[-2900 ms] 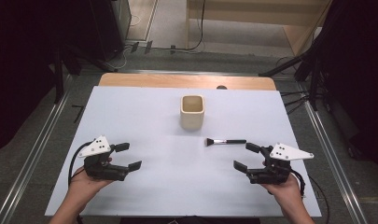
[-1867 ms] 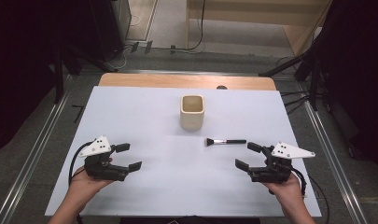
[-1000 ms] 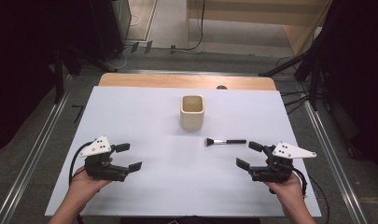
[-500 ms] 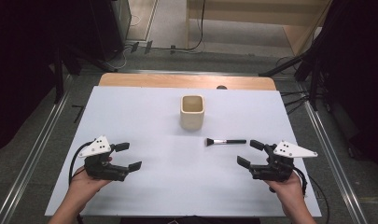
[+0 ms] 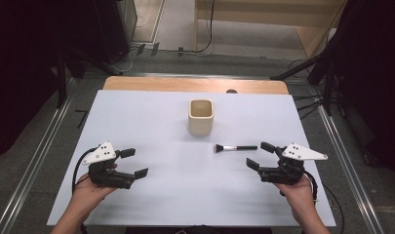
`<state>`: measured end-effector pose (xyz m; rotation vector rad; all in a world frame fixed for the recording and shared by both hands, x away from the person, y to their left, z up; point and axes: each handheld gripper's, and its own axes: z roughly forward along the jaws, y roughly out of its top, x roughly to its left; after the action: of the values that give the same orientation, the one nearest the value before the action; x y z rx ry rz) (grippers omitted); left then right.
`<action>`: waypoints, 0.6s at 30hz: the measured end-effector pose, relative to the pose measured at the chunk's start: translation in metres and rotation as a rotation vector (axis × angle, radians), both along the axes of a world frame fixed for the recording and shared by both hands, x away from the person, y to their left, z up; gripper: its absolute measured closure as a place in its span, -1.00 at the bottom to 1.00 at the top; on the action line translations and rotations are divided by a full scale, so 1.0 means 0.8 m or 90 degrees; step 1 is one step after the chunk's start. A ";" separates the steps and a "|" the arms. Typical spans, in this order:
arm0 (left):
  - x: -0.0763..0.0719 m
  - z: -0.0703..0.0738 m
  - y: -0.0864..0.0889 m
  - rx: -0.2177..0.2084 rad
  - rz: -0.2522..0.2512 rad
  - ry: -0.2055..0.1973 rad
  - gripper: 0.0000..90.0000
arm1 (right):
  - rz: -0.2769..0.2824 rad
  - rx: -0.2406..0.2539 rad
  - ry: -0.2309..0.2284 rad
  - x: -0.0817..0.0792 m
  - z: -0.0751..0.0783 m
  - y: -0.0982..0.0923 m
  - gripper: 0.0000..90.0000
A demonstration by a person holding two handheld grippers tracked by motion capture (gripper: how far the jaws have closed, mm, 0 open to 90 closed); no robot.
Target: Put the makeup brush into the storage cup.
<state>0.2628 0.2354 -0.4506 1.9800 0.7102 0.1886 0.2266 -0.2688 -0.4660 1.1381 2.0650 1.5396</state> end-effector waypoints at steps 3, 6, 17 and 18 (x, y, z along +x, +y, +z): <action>0.000 0.000 0.000 -0.001 -0.001 -0.002 -0.68 | -0.009 0.002 0.001 0.006 -0.001 -0.001 -0.64; 0.000 0.000 0.000 -0.001 0.001 0.000 -0.68 | -0.014 -0.001 -0.001 0.009 -0.001 -0.001 -0.64; 0.000 0.000 0.000 -0.002 -0.002 0.002 -0.69 | -0.031 0.000 -0.006 0.022 -0.001 0.002 -0.64; 0.001 0.000 0.000 -0.001 -0.003 0.002 -0.69 | -0.032 0.000 -0.007 0.024 -0.001 0.002 -0.64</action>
<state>0.2632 0.2352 -0.4509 1.9798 0.7083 0.1823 0.2455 -0.2675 -0.4666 1.1698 2.0144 1.5186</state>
